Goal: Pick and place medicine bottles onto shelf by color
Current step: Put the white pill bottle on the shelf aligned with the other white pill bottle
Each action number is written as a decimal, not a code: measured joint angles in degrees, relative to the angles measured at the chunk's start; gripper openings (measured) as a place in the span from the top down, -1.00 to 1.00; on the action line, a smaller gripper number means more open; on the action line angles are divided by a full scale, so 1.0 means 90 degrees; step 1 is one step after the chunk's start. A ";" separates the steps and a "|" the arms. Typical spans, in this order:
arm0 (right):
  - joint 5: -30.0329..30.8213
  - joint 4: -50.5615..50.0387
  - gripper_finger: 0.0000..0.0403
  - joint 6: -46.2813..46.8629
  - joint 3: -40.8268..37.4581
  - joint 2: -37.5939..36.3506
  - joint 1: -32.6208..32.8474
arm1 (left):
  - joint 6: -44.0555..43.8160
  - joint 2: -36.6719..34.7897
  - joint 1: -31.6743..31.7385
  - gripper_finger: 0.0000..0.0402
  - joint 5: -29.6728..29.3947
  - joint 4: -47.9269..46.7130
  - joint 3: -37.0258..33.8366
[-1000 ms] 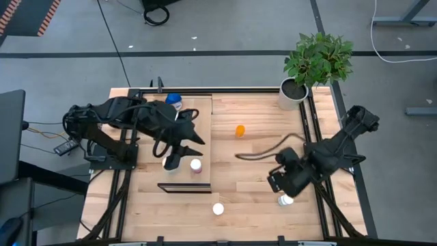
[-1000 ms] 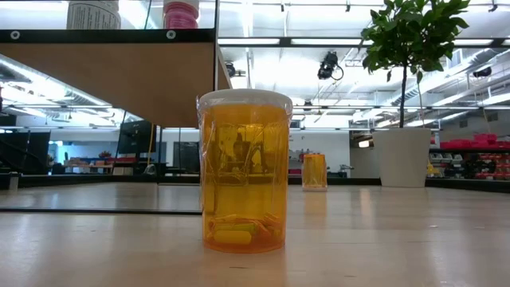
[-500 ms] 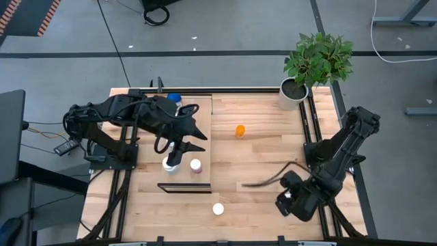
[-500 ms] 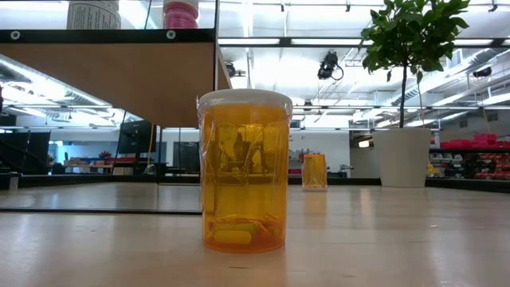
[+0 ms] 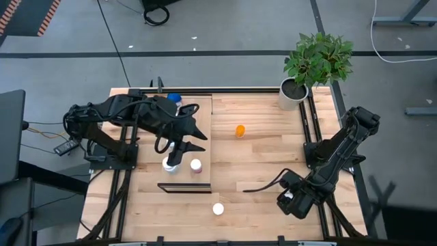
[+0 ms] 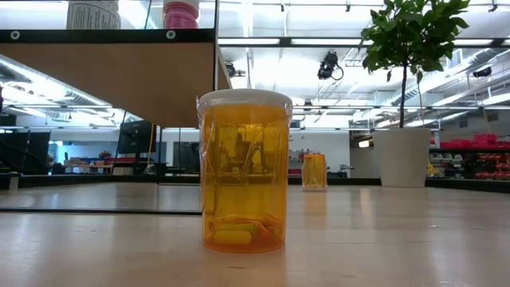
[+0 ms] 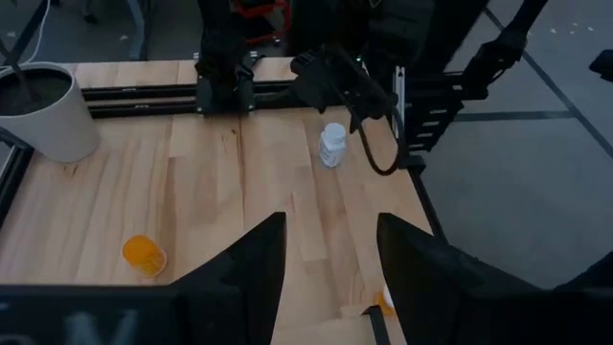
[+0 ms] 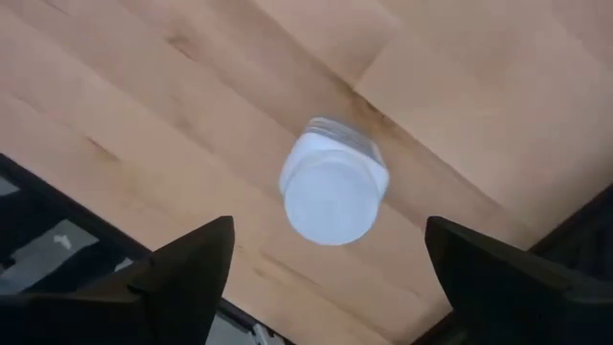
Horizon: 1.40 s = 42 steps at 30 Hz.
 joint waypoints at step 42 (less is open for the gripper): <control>-0.0214 0.0827 -0.62 0.1455 -0.0561 0.0000 -0.0003 | 0.0333 0.0168 0.0000 0.14 -0.0051 0.0034 -0.0005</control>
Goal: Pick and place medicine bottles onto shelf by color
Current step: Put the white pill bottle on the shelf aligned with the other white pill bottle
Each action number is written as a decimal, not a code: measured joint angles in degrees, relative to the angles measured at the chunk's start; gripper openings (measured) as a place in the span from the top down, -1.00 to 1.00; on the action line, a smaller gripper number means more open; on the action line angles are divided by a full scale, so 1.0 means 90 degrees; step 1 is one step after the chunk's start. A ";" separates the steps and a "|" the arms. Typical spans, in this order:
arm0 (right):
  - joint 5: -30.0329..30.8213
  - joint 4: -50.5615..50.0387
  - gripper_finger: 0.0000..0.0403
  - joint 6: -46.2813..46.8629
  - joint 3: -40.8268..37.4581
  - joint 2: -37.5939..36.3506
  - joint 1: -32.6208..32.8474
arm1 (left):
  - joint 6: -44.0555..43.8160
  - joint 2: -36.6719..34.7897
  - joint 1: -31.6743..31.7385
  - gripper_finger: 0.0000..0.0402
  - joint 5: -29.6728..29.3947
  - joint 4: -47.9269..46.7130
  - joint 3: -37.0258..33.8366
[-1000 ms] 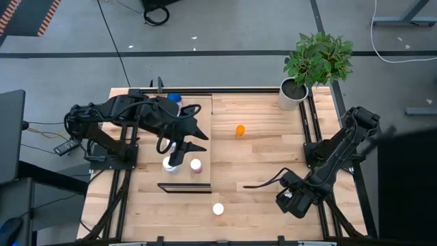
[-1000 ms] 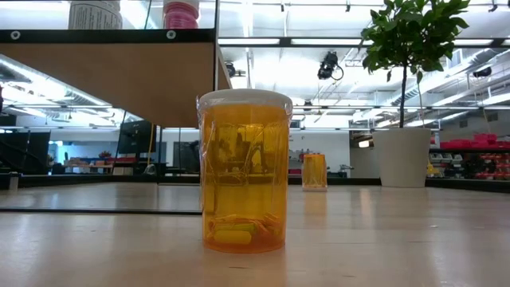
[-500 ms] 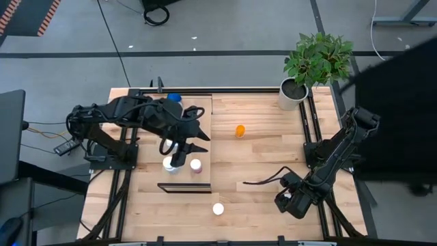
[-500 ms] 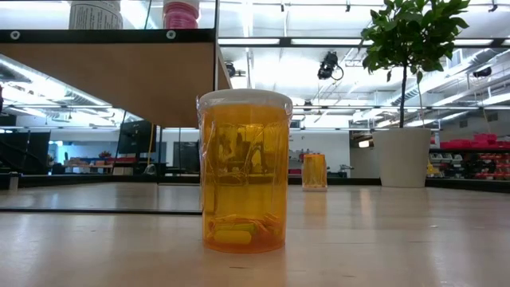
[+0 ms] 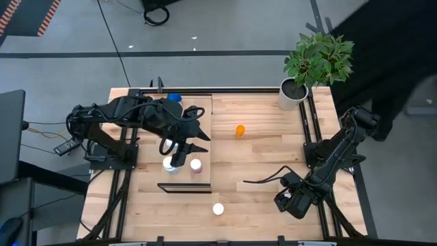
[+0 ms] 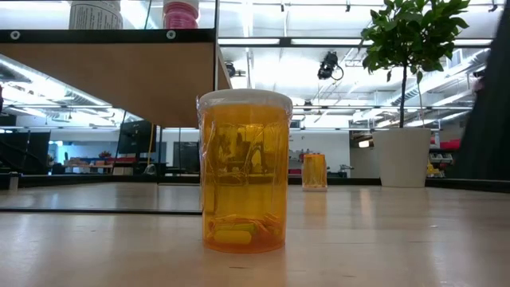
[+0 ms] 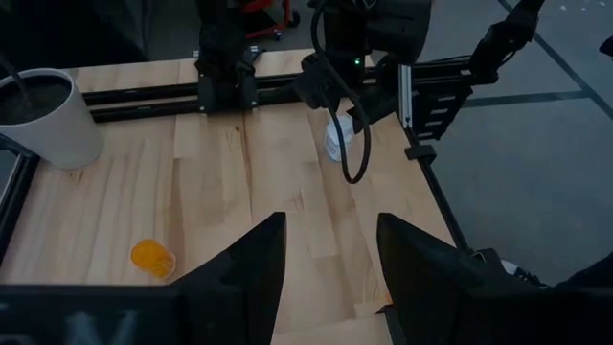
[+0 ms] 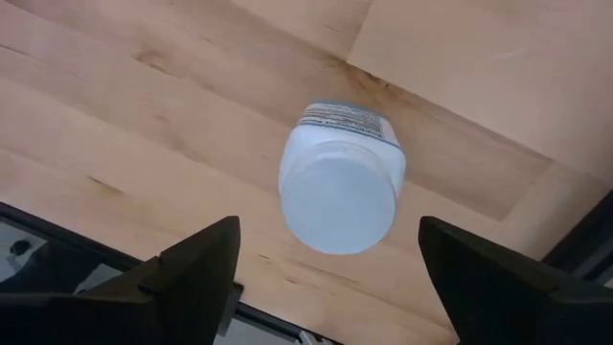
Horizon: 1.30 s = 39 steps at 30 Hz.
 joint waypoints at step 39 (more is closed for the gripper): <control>-0.0121 0.1105 -0.22 -0.0015 -0.0707 0.0036 -0.0342 | -0.0284 0.0000 -0.0024 0.14 0.0002 -0.0051 0.0002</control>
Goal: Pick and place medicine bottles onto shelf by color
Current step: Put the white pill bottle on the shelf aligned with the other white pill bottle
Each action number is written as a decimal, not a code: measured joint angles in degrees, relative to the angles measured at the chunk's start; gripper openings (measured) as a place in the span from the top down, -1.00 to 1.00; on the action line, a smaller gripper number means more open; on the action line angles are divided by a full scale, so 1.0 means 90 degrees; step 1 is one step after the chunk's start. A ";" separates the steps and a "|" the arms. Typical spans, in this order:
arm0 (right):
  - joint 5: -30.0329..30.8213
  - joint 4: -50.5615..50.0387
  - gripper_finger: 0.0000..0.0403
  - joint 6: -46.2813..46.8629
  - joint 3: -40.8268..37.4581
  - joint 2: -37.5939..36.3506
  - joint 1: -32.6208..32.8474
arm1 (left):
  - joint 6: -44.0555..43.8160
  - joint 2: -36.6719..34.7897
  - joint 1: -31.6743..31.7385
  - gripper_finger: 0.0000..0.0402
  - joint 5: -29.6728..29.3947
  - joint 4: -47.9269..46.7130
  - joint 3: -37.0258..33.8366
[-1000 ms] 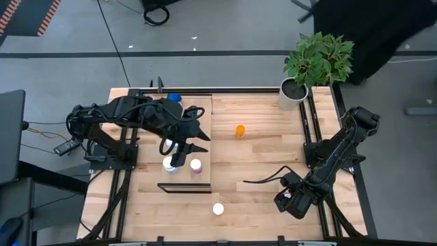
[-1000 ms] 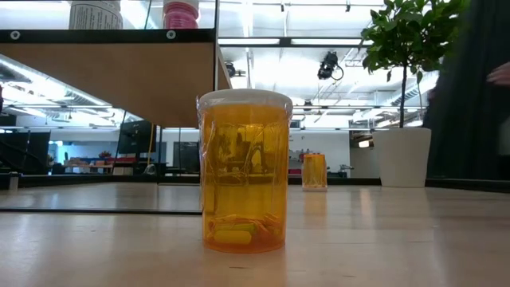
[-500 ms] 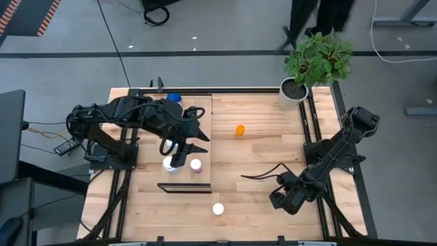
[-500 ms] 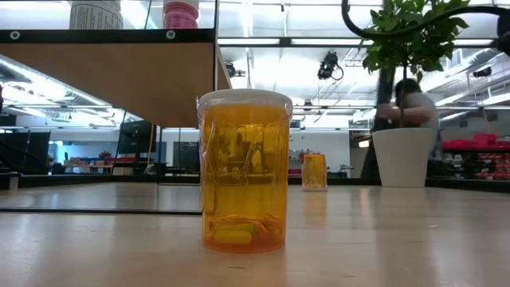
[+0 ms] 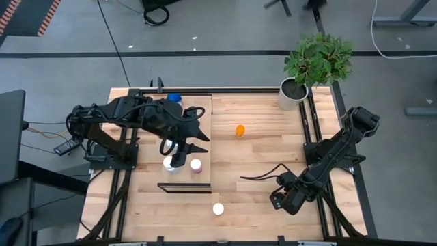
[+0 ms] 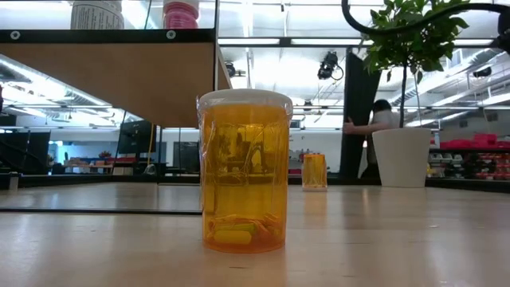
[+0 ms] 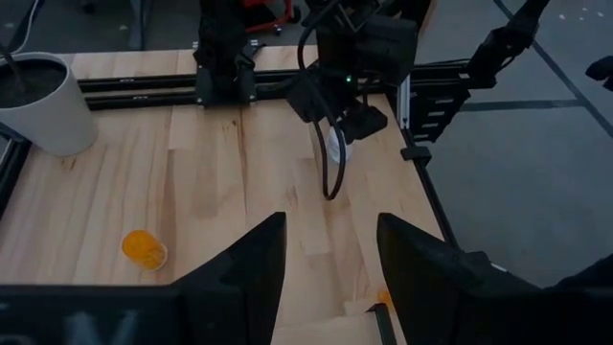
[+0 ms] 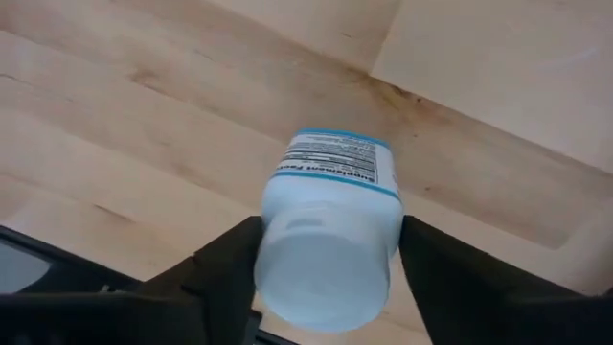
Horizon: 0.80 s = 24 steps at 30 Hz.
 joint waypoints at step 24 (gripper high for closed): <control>-0.0022 -0.0240 0.02 -0.2166 0.1032 0.0002 -0.1544 | 0.0027 -0.0002 0.0376 0.14 -0.0051 0.0015 0.0000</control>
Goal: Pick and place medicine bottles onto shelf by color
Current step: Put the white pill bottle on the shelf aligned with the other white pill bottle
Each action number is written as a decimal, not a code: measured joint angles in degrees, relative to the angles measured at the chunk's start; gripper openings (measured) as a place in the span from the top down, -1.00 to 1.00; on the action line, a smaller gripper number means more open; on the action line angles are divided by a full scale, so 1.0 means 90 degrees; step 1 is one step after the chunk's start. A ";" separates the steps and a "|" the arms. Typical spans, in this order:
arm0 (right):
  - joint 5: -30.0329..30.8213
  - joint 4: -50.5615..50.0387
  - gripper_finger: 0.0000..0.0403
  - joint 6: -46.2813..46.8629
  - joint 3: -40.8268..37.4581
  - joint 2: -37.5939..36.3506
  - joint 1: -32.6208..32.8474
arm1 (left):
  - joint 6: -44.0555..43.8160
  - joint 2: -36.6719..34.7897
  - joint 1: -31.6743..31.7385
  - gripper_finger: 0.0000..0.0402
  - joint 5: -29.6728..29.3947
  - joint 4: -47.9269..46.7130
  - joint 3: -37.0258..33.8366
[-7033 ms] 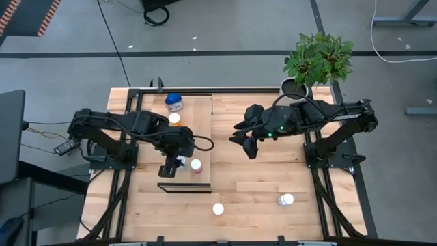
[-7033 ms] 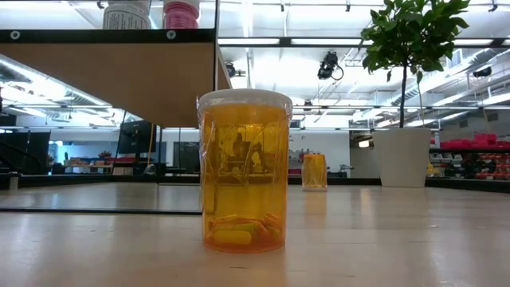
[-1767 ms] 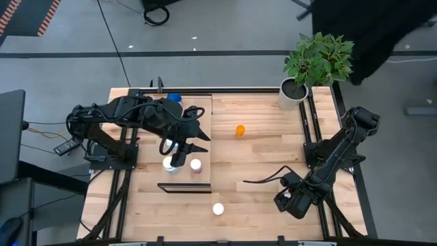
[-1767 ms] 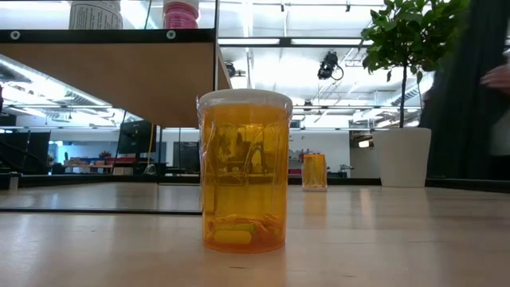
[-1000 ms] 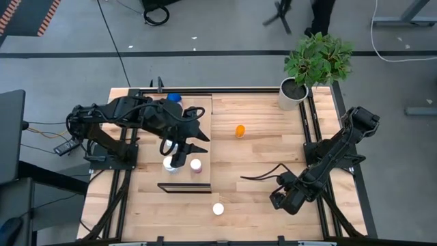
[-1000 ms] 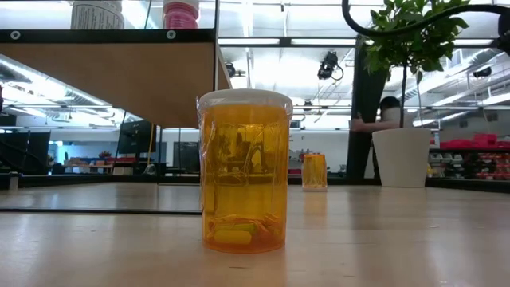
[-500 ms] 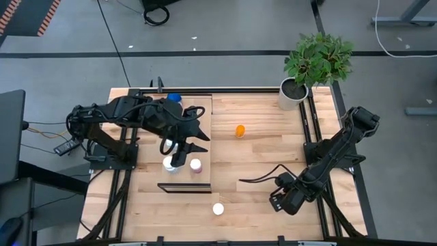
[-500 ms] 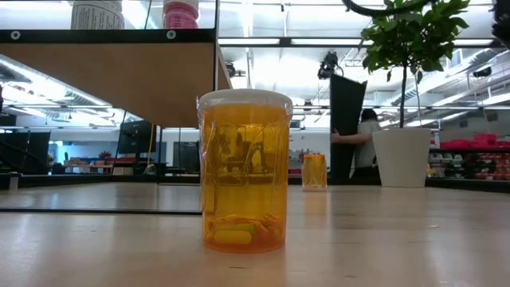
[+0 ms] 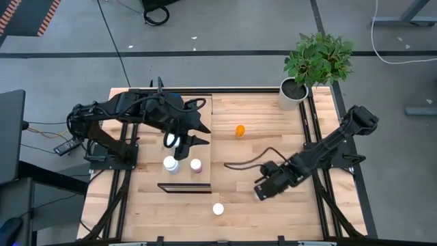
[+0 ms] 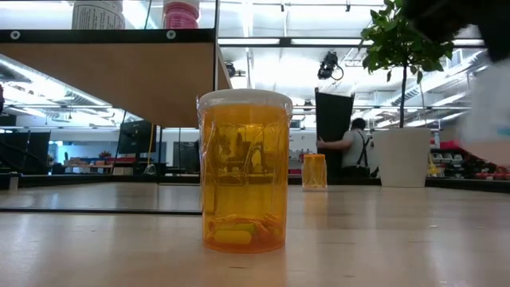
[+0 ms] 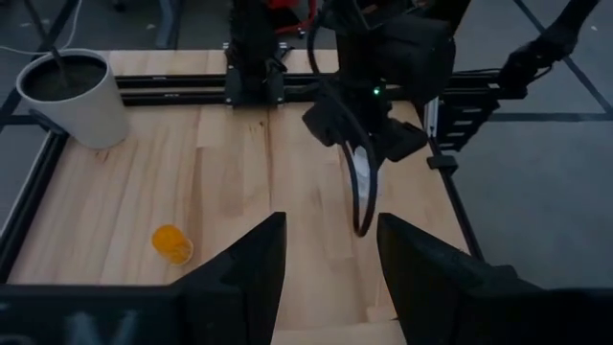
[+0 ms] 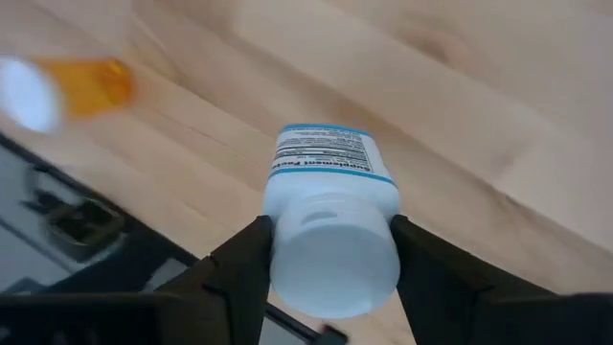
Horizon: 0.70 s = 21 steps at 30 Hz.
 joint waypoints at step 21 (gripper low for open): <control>0.1545 -0.2606 0.02 -0.2972 0.3591 -0.0005 -0.2553 | 0.0606 0.0093 0.0057 0.00 -0.0390 0.0072 0.0003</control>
